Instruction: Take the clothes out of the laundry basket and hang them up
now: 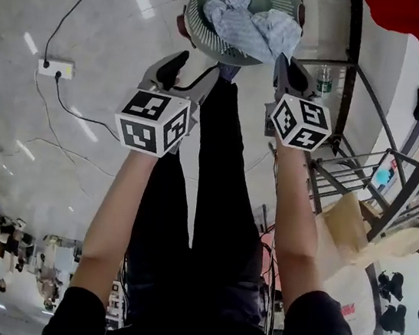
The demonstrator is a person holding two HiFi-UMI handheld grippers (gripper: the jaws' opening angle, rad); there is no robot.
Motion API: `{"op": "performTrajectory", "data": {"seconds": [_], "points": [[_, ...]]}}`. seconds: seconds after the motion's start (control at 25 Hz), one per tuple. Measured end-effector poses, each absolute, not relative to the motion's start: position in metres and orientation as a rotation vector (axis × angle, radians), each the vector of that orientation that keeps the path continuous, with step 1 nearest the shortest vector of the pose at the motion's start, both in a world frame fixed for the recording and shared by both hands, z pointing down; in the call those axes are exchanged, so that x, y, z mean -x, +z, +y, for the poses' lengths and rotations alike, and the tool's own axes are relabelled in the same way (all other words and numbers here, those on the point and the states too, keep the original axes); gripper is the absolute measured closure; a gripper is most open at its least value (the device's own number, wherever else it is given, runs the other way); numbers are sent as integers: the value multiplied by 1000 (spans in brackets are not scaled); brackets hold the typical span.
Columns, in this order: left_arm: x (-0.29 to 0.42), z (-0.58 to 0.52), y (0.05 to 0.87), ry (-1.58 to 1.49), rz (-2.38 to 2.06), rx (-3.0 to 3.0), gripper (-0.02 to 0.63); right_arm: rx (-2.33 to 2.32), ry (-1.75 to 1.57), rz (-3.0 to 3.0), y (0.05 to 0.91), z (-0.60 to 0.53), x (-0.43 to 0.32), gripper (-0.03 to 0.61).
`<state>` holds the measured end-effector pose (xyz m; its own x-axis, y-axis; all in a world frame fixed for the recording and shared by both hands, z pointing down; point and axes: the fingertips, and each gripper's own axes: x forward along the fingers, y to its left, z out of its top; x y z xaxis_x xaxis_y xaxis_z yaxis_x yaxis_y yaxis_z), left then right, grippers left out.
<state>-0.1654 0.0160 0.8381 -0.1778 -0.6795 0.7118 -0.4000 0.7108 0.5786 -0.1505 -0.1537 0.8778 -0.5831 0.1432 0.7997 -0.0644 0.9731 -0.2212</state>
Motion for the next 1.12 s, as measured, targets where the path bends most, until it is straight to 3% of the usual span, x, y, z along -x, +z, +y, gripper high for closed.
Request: {"op": "performTrajectory", "data": {"seconds": [0.72, 0.96, 1.12], "points": [[185, -40, 613, -96, -1794, -1461, 356, -5, 342, -2684, 467, -109, 87, 565], [131, -64, 546, 23, -1639, -1821, 356, -10, 199, -2851, 345, -74, 35, 565], [71, -60, 506, -82, -1448, -2014, 357, -25, 92, -2926, 289, -41, -2, 565]]}}
